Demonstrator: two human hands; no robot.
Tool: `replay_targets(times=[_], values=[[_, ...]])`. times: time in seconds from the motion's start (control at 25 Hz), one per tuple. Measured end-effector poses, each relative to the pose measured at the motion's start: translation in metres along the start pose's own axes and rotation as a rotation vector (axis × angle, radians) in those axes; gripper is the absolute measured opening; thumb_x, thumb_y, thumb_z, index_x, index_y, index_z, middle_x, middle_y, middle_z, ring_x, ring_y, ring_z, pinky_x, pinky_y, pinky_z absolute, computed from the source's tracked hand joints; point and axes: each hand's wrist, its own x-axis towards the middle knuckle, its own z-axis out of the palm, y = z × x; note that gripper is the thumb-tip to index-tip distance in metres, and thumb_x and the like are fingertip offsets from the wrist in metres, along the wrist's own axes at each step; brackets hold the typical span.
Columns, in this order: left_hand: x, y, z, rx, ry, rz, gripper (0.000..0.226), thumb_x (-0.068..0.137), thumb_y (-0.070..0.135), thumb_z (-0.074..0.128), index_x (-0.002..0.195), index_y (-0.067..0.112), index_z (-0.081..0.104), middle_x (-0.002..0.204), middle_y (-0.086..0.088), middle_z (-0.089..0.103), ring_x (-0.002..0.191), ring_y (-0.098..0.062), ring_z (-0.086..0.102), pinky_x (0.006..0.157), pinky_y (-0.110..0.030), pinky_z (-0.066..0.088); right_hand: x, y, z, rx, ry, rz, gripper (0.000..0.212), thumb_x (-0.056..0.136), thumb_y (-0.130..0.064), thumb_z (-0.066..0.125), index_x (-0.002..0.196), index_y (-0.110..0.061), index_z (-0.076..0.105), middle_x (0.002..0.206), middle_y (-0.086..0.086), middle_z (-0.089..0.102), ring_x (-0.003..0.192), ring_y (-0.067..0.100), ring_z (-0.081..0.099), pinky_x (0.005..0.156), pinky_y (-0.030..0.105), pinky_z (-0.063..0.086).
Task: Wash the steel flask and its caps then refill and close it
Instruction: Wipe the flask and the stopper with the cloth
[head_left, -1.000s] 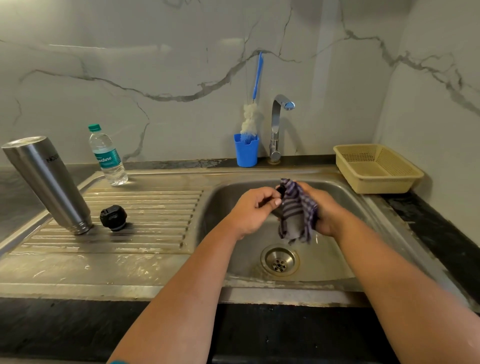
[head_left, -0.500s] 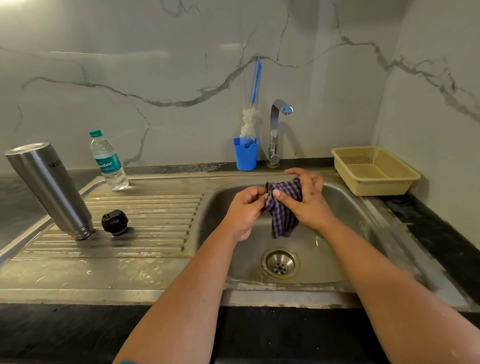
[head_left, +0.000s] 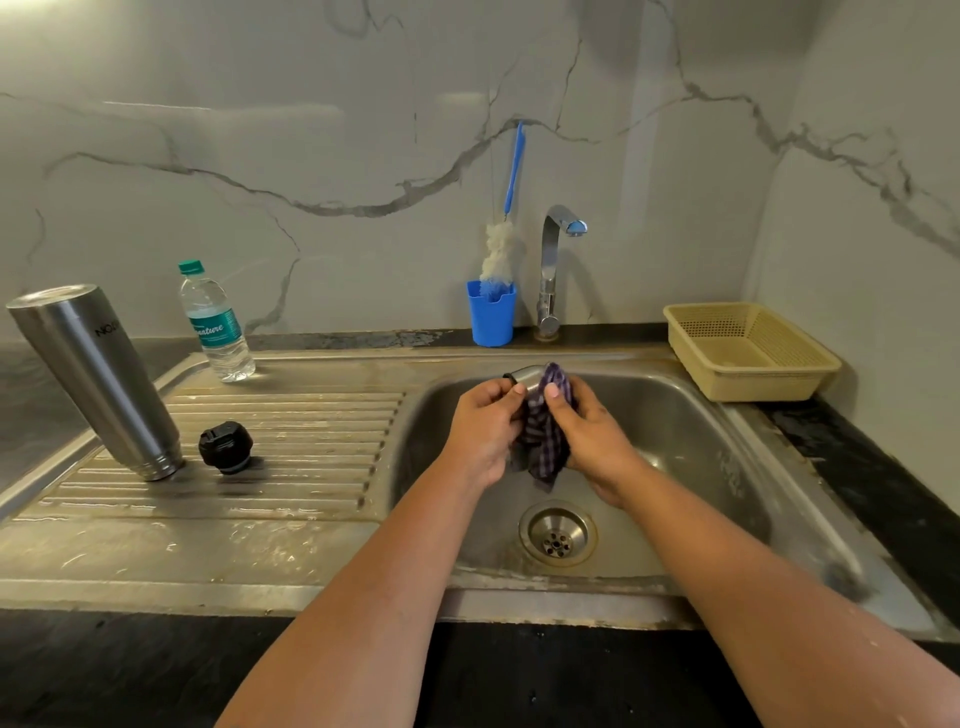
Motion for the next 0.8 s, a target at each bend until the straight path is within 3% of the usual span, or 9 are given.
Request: replay_targets(times=[0.08,0.24,0.4,0.52,0.6,0.72,0.8], values=[[-0.001,0.005,-0.002,0.011,-0.065,0.009,0.013,0.098,0.005,0.055,0.095,0.004,0.068,0.090,-0.010,0.071,0.087,-0.017,0.069,0.083,-0.031,0.059,0.000,-0.005,-0.012,-0.096,-0.015,-0.037,0.051,0.086,-0.056,0.058,0.133,-0.040,0.045,0.126,-0.006,0.056,0.114,0.015,0.055,0.098,0.041,0.048],[0.004,0.009,-0.013,0.104,-0.164,-0.023,0.010,0.097,0.007,0.058,0.097,0.007,0.068,0.089,-0.005,0.073,0.085,-0.014,0.070,0.084,-0.029,0.058,-0.001,-0.012,-0.030,0.282,-0.159,0.150,0.048,0.083,-0.046,0.062,0.123,-0.020,0.058,0.117,0.012,0.067,0.110,0.029,0.064,0.090,0.042,0.053],[0.001,0.004,-0.011,0.095,-0.176,-0.014,0.013,0.098,0.006,0.055,0.099,0.010,0.068,0.090,-0.002,0.074,0.087,-0.012,0.070,0.076,-0.022,0.057,-0.004,-0.020,-0.034,0.355,-0.197,0.256,0.042,0.092,-0.040,0.057,0.120,-0.010,0.061,0.109,0.017,0.070,0.098,0.029,0.069,0.078,0.038,0.055],[0.004,-0.003,-0.008,0.193,-0.059,0.086,0.019,0.103,0.013,0.049,0.102,0.015,0.069,0.099,-0.005,0.070,0.095,-0.015,0.065,0.085,-0.031,0.055,0.002,-0.015,-0.024,0.205,0.007,0.098,0.045,0.082,-0.031,0.072,0.122,-0.014,0.059,0.107,0.009,0.070,0.094,0.022,0.070,0.077,0.035,0.058],[0.005,-0.002,-0.006,0.106,-0.038,0.012,0.020,0.105,0.018,0.045,0.107,0.015,0.065,0.105,-0.008,0.066,0.101,-0.019,0.061,0.092,-0.040,0.054,0.003,-0.012,-0.019,0.045,0.078,-0.020,0.046,0.076,-0.036,0.077,0.117,-0.023,0.061,0.108,-0.001,0.067,0.096,0.014,0.067,0.081,0.031,0.057],[0.002,0.005,-0.004,-0.084,-0.122,-0.107,0.016,0.103,0.020,0.049,0.115,0.018,0.060,0.114,-0.008,0.065,0.108,-0.021,0.062,0.089,-0.037,0.055,0.001,-0.011,-0.023,-0.289,0.082,-0.219,0.047,0.074,-0.038,0.080,0.115,-0.030,0.059,0.106,-0.017,0.059,0.094,-0.003,0.056,0.080,0.009,0.043],[0.006,0.003,-0.009,-0.097,-0.091,-0.074,0.037,0.096,0.018,0.061,0.133,0.022,0.053,0.124,-0.010,0.061,0.111,-0.023,0.062,0.094,-0.039,0.054,0.003,-0.010,-0.029,-0.532,0.096,-0.351,0.053,0.074,-0.032,0.081,0.122,-0.028,0.057,0.113,-0.011,0.054,0.097,-0.001,0.049,0.086,0.005,0.034]])
